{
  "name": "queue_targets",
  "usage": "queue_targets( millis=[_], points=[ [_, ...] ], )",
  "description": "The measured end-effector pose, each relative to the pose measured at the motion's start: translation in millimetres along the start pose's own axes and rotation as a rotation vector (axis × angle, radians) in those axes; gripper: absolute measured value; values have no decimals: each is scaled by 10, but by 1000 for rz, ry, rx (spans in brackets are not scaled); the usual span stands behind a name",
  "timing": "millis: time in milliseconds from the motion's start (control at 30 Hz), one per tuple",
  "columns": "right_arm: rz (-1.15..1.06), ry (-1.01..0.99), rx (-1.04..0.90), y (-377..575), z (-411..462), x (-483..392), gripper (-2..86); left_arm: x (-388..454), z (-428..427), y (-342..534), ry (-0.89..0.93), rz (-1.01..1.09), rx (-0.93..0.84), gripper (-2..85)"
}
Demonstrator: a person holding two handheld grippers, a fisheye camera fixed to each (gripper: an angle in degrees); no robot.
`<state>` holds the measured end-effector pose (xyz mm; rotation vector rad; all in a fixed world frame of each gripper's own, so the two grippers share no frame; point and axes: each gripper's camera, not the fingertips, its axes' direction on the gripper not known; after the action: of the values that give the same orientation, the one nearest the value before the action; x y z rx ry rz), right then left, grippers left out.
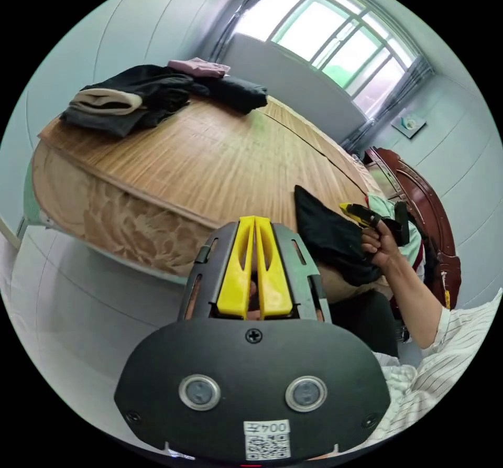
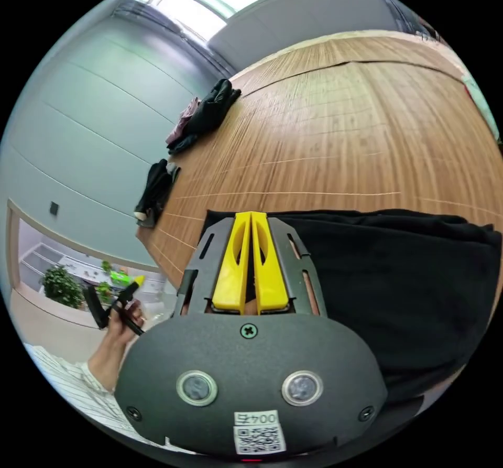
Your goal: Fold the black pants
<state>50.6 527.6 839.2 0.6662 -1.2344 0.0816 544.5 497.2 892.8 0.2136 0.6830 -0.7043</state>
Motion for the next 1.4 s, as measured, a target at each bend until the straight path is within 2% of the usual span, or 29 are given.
queue_targets(
  millis=[67,133,300,400,633,667,767,933,1033,1233,1400],
  points=[
    [-16,172,-20,58,-152,103,-7,376,276,-319,69,78,-26,1],
    [-7,243,-21,88,-253,268,-7,740,567,-600,114,145,-45,1],
    [18,170,2,48,-329,531,-7,1325,1559,-1050,80,187,-108,1],
    [-17,196,-73,-85,-111,563,-7,1424,1929,-1138,14,251,-195,0],
    [146,117,22,-327,-690,1440,-7,1433,2065,-1301,28,197,-252,0],
    [171,155,44,-318,-854,1586,-6,1448,2069,-1324,28,195,-252,0],
    [171,131,102,-262,-1215,1780,-3,1510,2070,-1371,19,200,-247,0],
    [114,396,106,-235,-1622,2001,33,1580,2072,-1457,20,199,-244,0],
    [154,458,115,-212,-1916,2384,60,1606,2072,-1508,30,195,-240,0],
    [245,192,108,-246,-2113,3122,90,1673,2090,-1616,33,191,-245,0],
    [230,138,95,-473,-1998,3336,61,1725,2096,-1701,39,187,-246,0]
  ],
)
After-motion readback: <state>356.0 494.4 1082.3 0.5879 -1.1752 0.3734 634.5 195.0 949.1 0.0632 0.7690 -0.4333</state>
